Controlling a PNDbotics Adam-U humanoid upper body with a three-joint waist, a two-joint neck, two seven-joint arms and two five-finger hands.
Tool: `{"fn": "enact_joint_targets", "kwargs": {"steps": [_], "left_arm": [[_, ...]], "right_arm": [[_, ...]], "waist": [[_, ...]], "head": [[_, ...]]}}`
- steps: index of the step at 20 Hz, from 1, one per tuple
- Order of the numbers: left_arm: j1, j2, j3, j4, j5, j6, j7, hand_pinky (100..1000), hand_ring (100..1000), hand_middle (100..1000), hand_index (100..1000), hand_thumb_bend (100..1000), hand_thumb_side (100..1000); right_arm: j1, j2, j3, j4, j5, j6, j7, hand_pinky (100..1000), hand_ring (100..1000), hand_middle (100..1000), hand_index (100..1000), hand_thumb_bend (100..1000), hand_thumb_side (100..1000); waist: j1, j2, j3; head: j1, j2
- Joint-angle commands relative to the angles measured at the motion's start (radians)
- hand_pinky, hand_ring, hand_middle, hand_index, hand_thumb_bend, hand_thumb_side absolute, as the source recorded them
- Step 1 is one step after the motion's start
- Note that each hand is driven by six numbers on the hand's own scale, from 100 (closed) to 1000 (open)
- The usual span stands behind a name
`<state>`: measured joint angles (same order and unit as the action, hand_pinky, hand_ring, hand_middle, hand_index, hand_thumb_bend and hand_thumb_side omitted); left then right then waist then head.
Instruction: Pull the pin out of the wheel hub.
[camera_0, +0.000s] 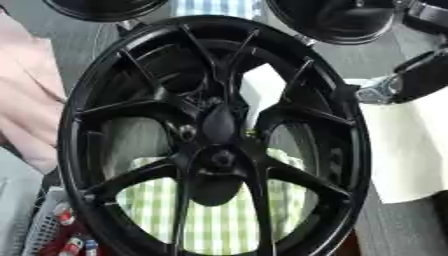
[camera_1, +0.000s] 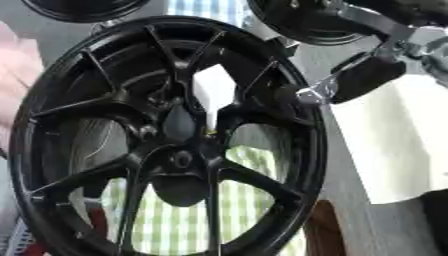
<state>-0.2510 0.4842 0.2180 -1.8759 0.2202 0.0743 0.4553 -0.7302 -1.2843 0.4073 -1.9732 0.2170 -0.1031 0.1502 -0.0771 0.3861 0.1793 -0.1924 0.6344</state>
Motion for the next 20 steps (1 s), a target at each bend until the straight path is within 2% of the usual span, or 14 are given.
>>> {"fn": "enact_joint_targets", "kwargs": {"steps": [1, 10, 15, 20], "left_arm": [[-0.005, 0.035, 0.001, -0.014, 0.003, -0.002, -0.005, 727, 751, 696, 698, 447, 657], [0.006, 0.036, 0.006, -0.01, 0.003, -0.002, -0.001, 726, 750, 695, 696, 447, 658], [0.011, 0.039, 0.009, -0.007, 0.001, -0.001, 0.001, 726, 750, 696, 696, 447, 660], [0.013, 0.041, 0.011, -0.006, 0.0, 0.001, 0.0, 726, 748, 695, 695, 446, 661]], "right_arm": [[-0.072, 0.029, 0.045, 0.042, 0.003, 0.002, 0.055, 868, 832, 737, 812, 549, 394], [-0.32, 0.227, 0.17, 0.237, 0.009, -0.013, 0.207, 872, 839, 741, 818, 576, 358], [-0.409, 0.303, 0.225, 0.332, 0.006, -0.087, 0.294, 883, 844, 746, 824, 572, 344], [-0.442, 0.331, 0.215, 0.393, -0.011, -0.158, 0.384, 889, 843, 747, 822, 554, 332]], "waist": [[0.002, -0.034, -0.002], [-0.002, -0.046, -0.014], [-0.008, -0.046, -0.019], [-0.012, -0.047, -0.023]], "head": [[-0.005, 0.01], [-0.005, 0.042], [-0.008, 0.052], [-0.008, 0.051]]}}
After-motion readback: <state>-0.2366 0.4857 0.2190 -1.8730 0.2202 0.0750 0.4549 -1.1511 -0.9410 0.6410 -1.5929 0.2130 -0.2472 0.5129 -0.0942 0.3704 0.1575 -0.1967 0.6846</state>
